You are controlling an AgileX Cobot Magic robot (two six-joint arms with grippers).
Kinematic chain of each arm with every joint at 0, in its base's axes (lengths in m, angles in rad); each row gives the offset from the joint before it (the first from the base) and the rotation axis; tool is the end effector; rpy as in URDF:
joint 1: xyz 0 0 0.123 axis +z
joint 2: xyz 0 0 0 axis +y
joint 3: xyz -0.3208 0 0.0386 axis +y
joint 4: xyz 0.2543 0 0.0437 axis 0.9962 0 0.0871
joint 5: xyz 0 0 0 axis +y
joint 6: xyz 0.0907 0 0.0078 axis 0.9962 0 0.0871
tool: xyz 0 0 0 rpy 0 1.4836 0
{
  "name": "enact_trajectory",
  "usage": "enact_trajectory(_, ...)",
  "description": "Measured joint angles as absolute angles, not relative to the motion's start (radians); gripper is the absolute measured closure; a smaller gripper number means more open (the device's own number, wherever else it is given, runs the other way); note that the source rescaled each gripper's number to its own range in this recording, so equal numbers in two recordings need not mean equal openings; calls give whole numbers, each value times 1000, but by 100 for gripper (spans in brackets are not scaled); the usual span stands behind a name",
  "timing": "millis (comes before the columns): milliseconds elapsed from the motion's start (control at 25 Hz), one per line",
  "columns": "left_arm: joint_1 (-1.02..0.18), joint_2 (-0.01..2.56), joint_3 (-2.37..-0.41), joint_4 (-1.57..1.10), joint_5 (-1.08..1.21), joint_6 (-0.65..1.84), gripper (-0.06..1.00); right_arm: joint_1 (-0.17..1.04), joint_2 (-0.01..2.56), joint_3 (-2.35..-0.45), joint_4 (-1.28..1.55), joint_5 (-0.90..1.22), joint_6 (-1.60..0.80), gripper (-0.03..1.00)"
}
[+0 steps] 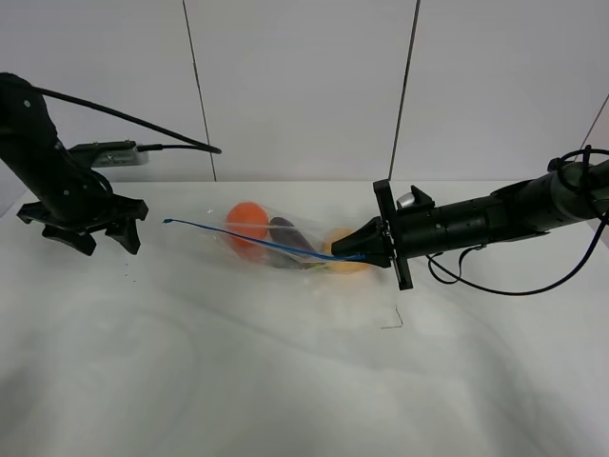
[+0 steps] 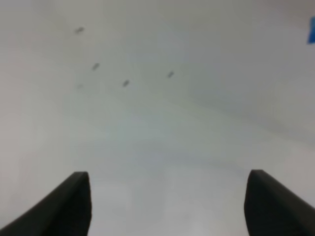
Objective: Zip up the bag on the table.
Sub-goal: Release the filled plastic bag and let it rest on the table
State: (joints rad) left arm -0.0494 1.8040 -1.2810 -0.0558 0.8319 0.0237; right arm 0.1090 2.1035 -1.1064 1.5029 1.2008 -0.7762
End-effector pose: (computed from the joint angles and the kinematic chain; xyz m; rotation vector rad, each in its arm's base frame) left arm 0.3803 -0.0226 0.2502 0.0593 2.8377 -0.0723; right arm 0.3750 0.1263 0.1604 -0.2091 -2.5400 -1.8204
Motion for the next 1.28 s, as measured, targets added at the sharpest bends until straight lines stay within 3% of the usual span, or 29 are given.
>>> enact_trajectory(400, -58, 1797, -1397, -76, 1167, -28, -5, 109, 2103, -1106, 1503, 1201, -776, 97)
enact_trajectory(560, -58, 1757, -1355, -78, 1175, -30, -5, 109, 2103, -1106, 1503, 1201, -776, 97)
enact_trajectory(1280, -58, 961, -592, 78, 1094, -30, -5, 109, 2103, -1106, 1503, 1201, -776, 97)
